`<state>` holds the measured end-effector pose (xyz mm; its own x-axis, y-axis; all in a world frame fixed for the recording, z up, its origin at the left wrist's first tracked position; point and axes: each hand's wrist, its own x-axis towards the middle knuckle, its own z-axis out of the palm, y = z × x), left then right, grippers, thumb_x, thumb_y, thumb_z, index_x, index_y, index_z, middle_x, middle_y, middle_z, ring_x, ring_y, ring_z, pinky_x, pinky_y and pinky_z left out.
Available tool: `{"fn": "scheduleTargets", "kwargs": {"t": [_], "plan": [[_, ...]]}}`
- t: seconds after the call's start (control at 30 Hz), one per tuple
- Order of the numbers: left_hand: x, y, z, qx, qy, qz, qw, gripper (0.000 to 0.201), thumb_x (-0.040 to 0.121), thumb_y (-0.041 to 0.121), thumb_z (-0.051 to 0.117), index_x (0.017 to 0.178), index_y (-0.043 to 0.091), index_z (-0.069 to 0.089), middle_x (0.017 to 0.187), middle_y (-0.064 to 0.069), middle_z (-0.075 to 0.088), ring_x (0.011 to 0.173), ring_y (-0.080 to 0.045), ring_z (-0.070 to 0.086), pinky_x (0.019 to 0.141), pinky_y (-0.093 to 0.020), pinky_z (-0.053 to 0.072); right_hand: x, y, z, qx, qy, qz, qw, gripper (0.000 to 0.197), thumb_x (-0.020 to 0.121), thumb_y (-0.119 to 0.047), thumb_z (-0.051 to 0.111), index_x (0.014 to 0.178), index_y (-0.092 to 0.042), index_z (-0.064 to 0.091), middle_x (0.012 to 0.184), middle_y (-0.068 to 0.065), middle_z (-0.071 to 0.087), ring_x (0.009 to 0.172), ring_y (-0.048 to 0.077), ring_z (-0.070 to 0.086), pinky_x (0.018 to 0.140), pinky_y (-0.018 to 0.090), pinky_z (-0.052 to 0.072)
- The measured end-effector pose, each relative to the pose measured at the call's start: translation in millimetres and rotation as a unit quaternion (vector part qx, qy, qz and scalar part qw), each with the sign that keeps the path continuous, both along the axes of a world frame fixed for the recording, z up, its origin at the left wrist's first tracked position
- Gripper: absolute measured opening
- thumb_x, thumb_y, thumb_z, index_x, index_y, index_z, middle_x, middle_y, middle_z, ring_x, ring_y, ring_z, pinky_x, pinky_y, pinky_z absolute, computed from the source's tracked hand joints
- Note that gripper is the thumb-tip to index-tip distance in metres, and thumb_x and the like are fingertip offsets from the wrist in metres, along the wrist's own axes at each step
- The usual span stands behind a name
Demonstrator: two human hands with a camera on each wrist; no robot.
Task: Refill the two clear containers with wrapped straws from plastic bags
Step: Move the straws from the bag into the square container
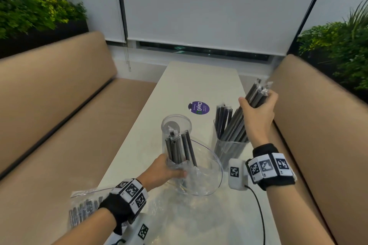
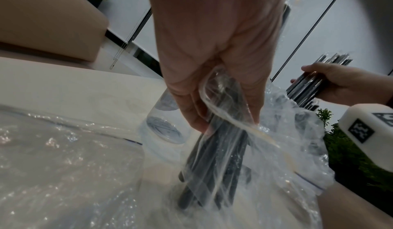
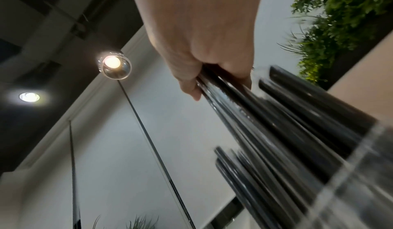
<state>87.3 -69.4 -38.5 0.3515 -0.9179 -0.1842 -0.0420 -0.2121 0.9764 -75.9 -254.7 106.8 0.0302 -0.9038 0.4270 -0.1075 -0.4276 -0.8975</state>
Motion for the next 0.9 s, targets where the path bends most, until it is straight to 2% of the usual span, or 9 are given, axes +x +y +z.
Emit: {"fn": "scheduleTargets", "kwargs": {"t": [0.1, 0.2, 0.27, 0.4, 0.57, 0.67, 0.77, 0.83, 0.9], "plan": [[0.3, -0.7, 0.5, 0.007, -0.003, 0.002, 1.000, 0.066, 0.057, 0.027, 0.087, 0.117, 0.012, 0.066, 0.113, -0.003, 0.075, 0.109, -0.016, 0.069, 0.100, -0.038, 0.052, -6.3, -12.4, 16.9, -0.076, -0.001, 0.018, 0.997, 0.080, 0.080, 0.001, 0.068, 0.144, -0.019, 0.026, 0.111, 0.007, 0.058, 0.083, 0.001, 0.061, 0.065, 0.000, 0.043], [-0.6, -0.9, 3.2, 0.011, -0.006, -0.002, 1.000, 0.053, 0.067, 0.014, 0.085, 0.116, 0.011, 0.067, 0.113, -0.003, 0.075, 0.109, -0.016, 0.069, 0.096, -0.031, 0.053, -9.2, -28.6, 23.7, -0.100, 0.071, 0.033, 0.992, 0.073, 0.082, 0.004, 0.062, 0.142, -0.027, 0.037, 0.114, 0.008, 0.058, 0.085, 0.012, 0.062, 0.071, 0.013, 0.051], [-0.8, -0.6, 4.0, 0.010, -0.010, -0.002, 1.000, 0.051, 0.069, 0.012, 0.085, 0.117, 0.012, 0.067, 0.114, -0.003, 0.074, 0.109, -0.015, 0.068, 0.096, -0.030, 0.053, -9.6, -35.7, 21.1, -0.106, 0.166, 0.048, 0.979, 0.050, 0.086, -0.002, 0.062, 0.132, -0.019, 0.055, 0.113, 0.008, 0.065, 0.091, 0.012, 0.060, 0.082, 0.026, 0.051], [0.5, -1.2, 1.2, 0.014, -0.018, 0.002, 1.000, 0.051, 0.065, 0.016, 0.086, 0.113, 0.014, 0.068, 0.112, -0.004, 0.075, 0.108, -0.017, 0.069, 0.096, -0.032, 0.054, -8.8, -36.8, 1.8, -0.117, 0.306, 0.091, 0.940, 0.028, 0.096, -0.013, 0.055, 0.120, -0.005, 0.067, 0.116, 0.013, 0.071, 0.106, 0.025, 0.065, 0.091, 0.023, 0.040], [4.2, -1.9, -5.6, 0.036, -0.028, 0.010, 0.999, 0.074, 0.052, 0.039, 0.091, 0.116, 0.015, 0.064, 0.114, -0.004, 0.073, 0.108, -0.018, 0.068, 0.099, -0.044, 0.052, -5.3, -30.6, -29.9, -0.170, 0.453, 0.096, 0.870, 0.025, 0.098, -0.015, 0.049, 0.100, -0.003, 0.071, 0.113, 0.014, 0.067, 0.105, 0.034, 0.061, 0.102, 0.051, 0.036], [4.0, 0.1, -3.6, 0.041, -0.027, 0.009, 0.999, 0.077, 0.052, 0.038, 0.091, 0.119, 0.014, 0.062, 0.115, -0.003, 0.073, 0.110, -0.017, 0.068, 0.100, -0.044, 0.052, -5.6, -32.3, -22.0, -0.153, 0.411, 0.040, 0.898, 0.037, 0.098, -0.031, 0.050, 0.130, -0.013, 0.057, 0.143, 0.010, 0.051, 0.132, 0.028, 0.046, 0.111, 0.062, 0.018], [3.9, 1.6, -2.0, 0.045, -0.028, 0.006, 0.999, 0.076, 0.053, 0.037, 0.090, 0.120, 0.013, 0.063, 0.115, -0.003, 0.073, 0.109, -0.017, 0.068, 0.100, -0.043, 0.052, 0.5, -43.6, -13.5, -0.129, 0.442, 0.041, 0.887, 0.062, 0.096, -0.053, 0.044, 0.149, -0.023, 0.032, 0.160, 0.007, 0.026, 0.147, 0.028, 0.023, 0.114, 0.064, 0.007], [3.7, 1.5, -1.3, 0.048, -0.032, 0.006, 0.998, 0.077, 0.053, 0.040, 0.091, 0.119, 0.014, 0.062, 0.115, -0.003, 0.073, 0.109, -0.017, 0.068, 0.100, -0.045, 0.052, 9.4, -51.4, -13.0, -0.105, 0.460, 0.090, 0.877, 0.065, 0.095, -0.055, 0.044, 0.149, -0.020, 0.034, 0.160, 0.007, 0.027, 0.147, 0.027, 0.024, 0.116, 0.059, 0.011], [2.2, 2.0, 0.8, 0.046, -0.036, 0.004, 0.998, 0.070, 0.055, 0.037, 0.090, 0.116, 0.013, 0.065, 0.113, -0.005, 0.073, 0.108, -0.019, 0.068, 0.099, -0.047, 0.052, 17.7, -56.6, -16.2, -0.094, 0.441, 0.145, 0.880, 0.049, 0.096, -0.042, 0.052, 0.133, -0.010, 0.057, 0.141, 0.014, 0.055, 0.133, 0.031, 0.047, 0.110, 0.046, 0.033]]}}
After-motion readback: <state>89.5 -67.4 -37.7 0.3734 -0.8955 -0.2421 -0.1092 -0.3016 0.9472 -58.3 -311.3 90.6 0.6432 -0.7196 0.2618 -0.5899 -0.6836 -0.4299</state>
